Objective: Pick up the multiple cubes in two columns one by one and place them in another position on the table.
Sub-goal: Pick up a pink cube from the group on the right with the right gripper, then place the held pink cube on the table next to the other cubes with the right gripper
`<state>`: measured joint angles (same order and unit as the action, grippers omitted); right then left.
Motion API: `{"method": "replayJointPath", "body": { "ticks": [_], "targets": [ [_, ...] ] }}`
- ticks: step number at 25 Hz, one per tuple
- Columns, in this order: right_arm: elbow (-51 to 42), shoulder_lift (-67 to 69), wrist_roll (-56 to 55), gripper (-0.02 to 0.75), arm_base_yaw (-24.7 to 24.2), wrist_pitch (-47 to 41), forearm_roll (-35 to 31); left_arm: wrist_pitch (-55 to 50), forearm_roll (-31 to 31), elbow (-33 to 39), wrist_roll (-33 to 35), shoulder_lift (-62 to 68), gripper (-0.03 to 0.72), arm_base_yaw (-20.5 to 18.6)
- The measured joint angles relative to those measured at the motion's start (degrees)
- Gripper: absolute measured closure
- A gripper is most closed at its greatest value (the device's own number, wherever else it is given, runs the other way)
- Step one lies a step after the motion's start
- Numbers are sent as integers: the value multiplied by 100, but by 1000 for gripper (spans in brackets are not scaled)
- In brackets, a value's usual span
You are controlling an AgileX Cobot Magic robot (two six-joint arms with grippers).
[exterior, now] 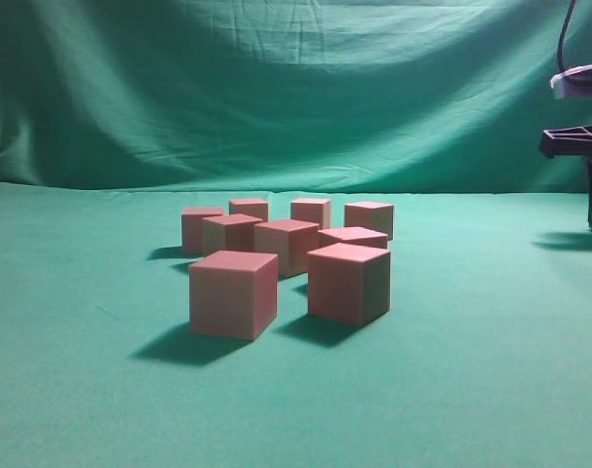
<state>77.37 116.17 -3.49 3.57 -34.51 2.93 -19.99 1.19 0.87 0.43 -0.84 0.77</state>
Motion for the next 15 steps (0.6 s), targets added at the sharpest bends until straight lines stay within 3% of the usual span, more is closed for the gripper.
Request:
{"method": "replayJointPath", "body": {
  "ticks": [8, 15],
  "targets": [
    [-12, -1151, 13, 472, 47, -403, 0, 0, 0, 0, 0, 0, 688, 0],
    [-12, -2637, -39, 472, 612, -1520, -13, 0, 0, 0, 0, 0, 688, 0]
  ]
}}
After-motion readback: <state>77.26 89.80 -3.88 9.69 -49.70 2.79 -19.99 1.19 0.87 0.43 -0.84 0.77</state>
